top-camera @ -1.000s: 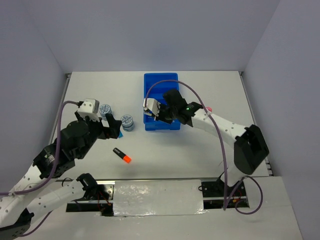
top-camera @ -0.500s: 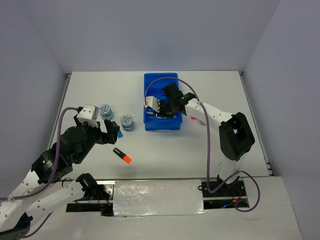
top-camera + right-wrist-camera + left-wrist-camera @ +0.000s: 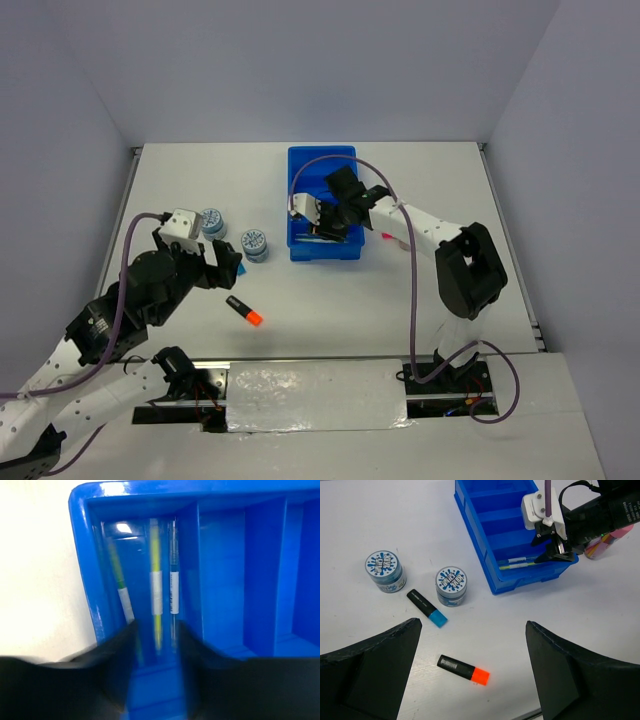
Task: Sort the stationery into containers
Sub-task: Place the pen in the storage box.
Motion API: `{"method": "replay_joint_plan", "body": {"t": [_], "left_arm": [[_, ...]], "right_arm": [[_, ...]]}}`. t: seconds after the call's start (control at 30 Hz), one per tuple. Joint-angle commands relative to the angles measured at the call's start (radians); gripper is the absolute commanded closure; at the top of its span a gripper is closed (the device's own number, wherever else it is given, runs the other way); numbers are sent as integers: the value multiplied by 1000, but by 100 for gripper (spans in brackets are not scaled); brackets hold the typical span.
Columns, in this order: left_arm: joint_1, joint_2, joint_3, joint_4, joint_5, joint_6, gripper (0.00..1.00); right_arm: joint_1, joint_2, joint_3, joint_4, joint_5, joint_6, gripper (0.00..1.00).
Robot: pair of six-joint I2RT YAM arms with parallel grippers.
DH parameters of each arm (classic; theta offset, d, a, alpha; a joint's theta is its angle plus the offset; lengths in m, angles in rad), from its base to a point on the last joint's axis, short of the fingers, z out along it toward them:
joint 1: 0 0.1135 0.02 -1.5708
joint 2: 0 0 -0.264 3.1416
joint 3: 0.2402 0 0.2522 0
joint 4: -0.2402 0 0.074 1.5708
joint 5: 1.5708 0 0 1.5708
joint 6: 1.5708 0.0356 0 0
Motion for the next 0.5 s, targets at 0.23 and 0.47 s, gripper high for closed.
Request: {"method": "replay_joint_plan", "body": {"t": [0.23,0.47], "left_arm": [[52,63,17,7,-92,-31,1],[302,128,55,-103,-229,-190,1]], "right_arm": [[-9,-169,30,83,-83,153,48],[42,-363,-103,590,155,936,0]]}}
